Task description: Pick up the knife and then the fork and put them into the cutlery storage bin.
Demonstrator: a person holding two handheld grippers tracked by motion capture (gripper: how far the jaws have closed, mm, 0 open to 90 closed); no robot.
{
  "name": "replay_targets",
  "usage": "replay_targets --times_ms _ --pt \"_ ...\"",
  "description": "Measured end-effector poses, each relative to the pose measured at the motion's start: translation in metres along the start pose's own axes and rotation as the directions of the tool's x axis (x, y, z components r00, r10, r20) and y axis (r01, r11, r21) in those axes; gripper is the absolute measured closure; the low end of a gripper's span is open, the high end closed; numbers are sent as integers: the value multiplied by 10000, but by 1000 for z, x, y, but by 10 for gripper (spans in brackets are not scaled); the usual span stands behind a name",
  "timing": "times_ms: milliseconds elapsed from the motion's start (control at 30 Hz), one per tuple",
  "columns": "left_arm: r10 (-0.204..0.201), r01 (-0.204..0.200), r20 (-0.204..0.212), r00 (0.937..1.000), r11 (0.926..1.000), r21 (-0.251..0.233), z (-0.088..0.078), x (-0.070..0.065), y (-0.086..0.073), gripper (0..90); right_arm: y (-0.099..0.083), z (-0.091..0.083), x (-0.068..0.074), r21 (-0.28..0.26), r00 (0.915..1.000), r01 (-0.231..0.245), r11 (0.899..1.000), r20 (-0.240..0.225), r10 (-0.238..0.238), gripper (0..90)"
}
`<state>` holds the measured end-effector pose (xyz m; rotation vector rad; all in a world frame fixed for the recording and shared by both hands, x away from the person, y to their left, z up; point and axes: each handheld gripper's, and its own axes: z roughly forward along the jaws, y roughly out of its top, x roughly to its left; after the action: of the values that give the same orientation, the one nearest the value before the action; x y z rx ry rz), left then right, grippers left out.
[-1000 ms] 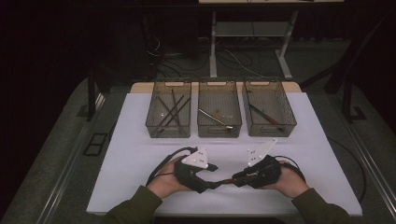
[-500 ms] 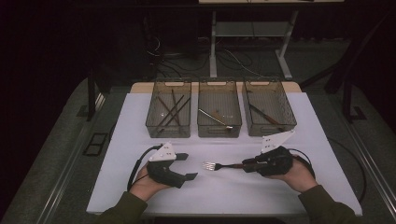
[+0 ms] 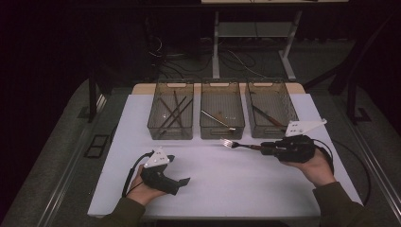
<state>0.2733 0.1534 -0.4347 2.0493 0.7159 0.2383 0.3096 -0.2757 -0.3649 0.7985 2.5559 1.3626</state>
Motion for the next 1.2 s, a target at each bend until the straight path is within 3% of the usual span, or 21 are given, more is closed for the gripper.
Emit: replay_targets --times_ms 233,433,767,900,1000,1100,1200 --pt "-160 160 -83 9998 9998 78 0 1 0 0 6 -24 -17 -705 9940 -601 9957 875 661 750" --pt "-60 62 -184 9998 9999 99 0 -1 0 0 13 -39 -35 -1205 9766 -1111 9865 1705 1308 750" --pt "-116 118 -198 9997 9999 106 1 0 1 0 21 -44 -66 -1654 9220 -1867 9684 3108 2308 750" --pt "-107 110 -212 9997 9998 151 1 0 0 0 25 -43 -78 -1679 8971 -2093 9633 3589 2575 750" --pt "-137 140 -183 9997 9998 121 1 0 1 0 27 -40 -87 -1734 8728 -2356 9563 3951 2866 750" --pt "-40 44 -215 9998 9998 175 1 0 0 0 28 -35 -99 -1828 8567 -2670 9462 4047 3199 750" --pt "12 -5 -271 9996 9997 261 2 0 1 0 30 -27 -108 -1727 8456 -2841 9431 4185 3313 750"
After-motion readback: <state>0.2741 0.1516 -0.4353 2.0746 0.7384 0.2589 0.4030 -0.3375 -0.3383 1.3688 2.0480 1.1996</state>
